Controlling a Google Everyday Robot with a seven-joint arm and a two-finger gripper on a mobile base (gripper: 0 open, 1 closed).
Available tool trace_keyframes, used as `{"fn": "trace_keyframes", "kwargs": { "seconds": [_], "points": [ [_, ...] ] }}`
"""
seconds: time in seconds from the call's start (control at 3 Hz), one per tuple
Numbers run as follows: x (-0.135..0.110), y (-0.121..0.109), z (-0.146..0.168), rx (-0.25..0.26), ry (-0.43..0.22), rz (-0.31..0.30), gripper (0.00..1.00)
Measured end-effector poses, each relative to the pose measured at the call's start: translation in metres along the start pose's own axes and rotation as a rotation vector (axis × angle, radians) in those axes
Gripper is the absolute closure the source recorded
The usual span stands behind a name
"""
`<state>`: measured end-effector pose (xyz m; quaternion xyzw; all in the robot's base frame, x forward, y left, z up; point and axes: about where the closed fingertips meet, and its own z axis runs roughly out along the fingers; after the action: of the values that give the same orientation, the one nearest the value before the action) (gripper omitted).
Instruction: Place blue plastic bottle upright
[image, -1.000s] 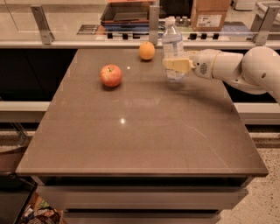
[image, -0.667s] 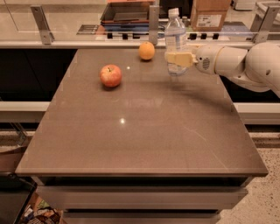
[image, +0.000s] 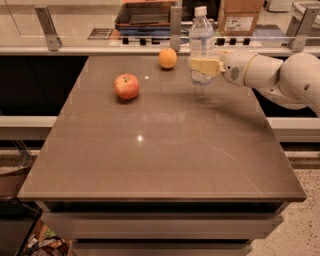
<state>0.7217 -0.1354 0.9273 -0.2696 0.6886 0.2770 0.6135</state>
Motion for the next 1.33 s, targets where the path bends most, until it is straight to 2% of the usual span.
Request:
{"fn": "trace_keyframes", "kwargs": {
  "seconds": [0.67,1.33],
  "points": [
    [0.018,-0.003,-0.004,0.015,-0.038,0.024,1.0],
    [0.038,-0.001,-0.004,0.026,-0.048,0.025,1.0]
  ]
}}
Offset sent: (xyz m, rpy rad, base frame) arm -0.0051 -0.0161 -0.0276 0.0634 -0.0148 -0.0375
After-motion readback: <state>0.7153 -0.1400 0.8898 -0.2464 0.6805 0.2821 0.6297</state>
